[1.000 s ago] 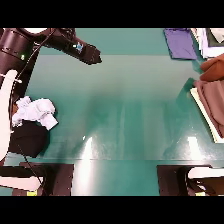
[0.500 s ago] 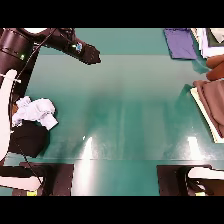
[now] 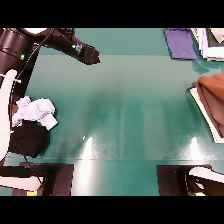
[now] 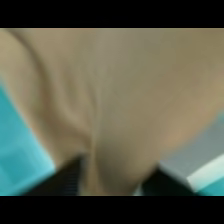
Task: Fold the shirts.
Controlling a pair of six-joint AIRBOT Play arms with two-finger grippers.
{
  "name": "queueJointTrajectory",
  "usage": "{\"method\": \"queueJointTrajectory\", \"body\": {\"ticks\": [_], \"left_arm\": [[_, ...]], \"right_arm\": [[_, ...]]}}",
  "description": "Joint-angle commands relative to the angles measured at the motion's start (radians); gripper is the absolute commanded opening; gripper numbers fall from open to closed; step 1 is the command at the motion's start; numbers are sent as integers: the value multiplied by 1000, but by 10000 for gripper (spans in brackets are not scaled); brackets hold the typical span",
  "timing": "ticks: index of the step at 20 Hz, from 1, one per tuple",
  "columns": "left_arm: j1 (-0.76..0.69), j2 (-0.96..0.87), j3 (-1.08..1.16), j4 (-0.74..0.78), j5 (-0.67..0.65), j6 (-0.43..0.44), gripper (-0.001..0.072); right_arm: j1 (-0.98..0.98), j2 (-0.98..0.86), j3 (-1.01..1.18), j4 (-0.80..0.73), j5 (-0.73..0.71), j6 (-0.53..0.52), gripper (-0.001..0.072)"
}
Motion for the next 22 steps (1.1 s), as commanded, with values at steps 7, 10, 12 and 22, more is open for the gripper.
{"method": "queueJointTrajectory", "body": {"ticks": [7,10,12,22], "left_arm": [[0,0,0,1,5,1,27],[0,0,0,2,27,1,27],[0,0,0,0,-2,-1,27],[0,0,0,0,37,0,27]], "right_arm": [[-195,58,-152,154,37,140,592],[-55,80,-152,328,56,139,592],[79,100,-152,351,55,139,579],[741,121,-152,305,35,96,19]]}}
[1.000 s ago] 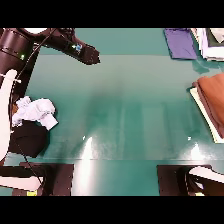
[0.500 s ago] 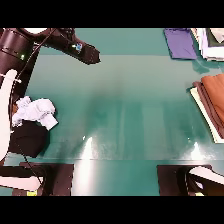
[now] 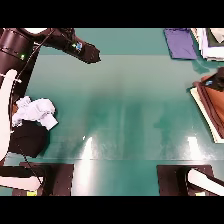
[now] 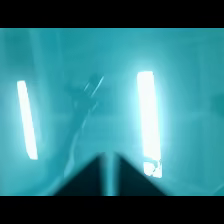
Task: Fold the shirts.
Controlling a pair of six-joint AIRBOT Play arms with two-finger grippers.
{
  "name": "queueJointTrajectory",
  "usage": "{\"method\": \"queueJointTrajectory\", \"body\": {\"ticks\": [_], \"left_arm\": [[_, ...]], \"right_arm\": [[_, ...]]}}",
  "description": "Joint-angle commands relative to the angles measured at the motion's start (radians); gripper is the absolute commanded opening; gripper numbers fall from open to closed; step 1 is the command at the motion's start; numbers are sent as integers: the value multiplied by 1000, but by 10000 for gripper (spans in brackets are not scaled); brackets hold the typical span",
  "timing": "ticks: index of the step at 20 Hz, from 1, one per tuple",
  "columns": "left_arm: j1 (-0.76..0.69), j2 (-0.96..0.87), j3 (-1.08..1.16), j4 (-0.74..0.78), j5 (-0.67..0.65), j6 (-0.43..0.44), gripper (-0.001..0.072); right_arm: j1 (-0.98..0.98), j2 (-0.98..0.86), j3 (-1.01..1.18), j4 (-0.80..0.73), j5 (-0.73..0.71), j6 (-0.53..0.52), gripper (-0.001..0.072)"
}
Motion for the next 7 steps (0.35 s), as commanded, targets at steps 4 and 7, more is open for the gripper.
{"method": "queueJointTrajectory", "body": {"ticks": [4,7], "left_arm": [[0,0,0,0,7,0,27],[0,0,0,0,7,0,27]], "right_arm": [[285,2,0,-16,-11,-34,19],[324,2,0,-14,0,-34,19]]}}
